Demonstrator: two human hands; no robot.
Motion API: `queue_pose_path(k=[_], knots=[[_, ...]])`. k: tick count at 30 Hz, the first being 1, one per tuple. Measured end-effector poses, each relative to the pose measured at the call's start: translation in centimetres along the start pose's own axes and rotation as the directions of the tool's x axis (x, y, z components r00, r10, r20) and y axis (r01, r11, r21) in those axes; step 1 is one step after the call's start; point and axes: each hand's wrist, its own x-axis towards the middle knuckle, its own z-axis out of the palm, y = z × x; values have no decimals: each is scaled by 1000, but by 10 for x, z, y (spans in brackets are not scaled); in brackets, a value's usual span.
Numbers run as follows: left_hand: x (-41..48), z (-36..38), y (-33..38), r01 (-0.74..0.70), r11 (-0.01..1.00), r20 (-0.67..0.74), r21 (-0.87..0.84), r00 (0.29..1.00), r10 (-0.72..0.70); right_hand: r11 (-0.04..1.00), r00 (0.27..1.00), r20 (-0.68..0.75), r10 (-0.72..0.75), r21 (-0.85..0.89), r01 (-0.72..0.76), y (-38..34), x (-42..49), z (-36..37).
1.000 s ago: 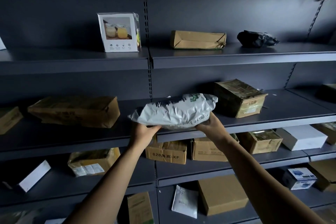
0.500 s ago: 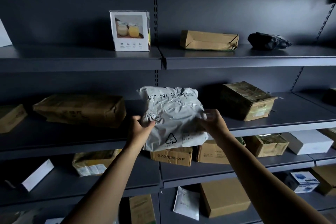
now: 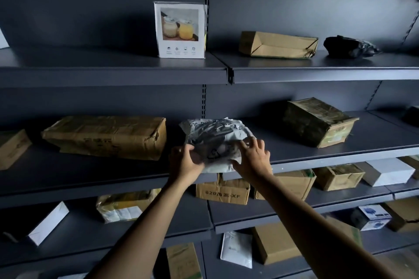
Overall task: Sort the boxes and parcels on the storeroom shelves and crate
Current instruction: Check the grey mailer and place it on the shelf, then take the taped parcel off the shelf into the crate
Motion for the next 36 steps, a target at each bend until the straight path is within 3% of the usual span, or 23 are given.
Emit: queue_pose_path(k=[4,7,10,14,20,26,31,36], knots=[[7,-3,-4,12,999,-28,46,1000,-11,994,999,-23,25,-105,-27,-16,2,7],[12,-6,6,36,996,152,-81,988,-23,999,997,58,48,0,-48,-21,7,11],[16,-10,11,8,996,334,-92,942,23,994,987,154,42,91,-57,-24,8,12],[20,-10,10,-78,994,412,-76,905,103,982,992,120,37,179,-59,-36,5,8],[14,-31,26,-198,961,171,-195,958,232,869,998,-62,25,494,9,-70,20,-5],[28,-79,12,-292,951,-54,-98,956,288,784,1000,11,14,620,-18,-116,43,-4],[37,-126,-9,-217,975,-233,-38,951,203,764,997,51,-54,645,8,-152,71,15],[45,-158,-30,-40,999,-264,-25,964,32,737,986,115,-120,676,11,-177,98,32]])
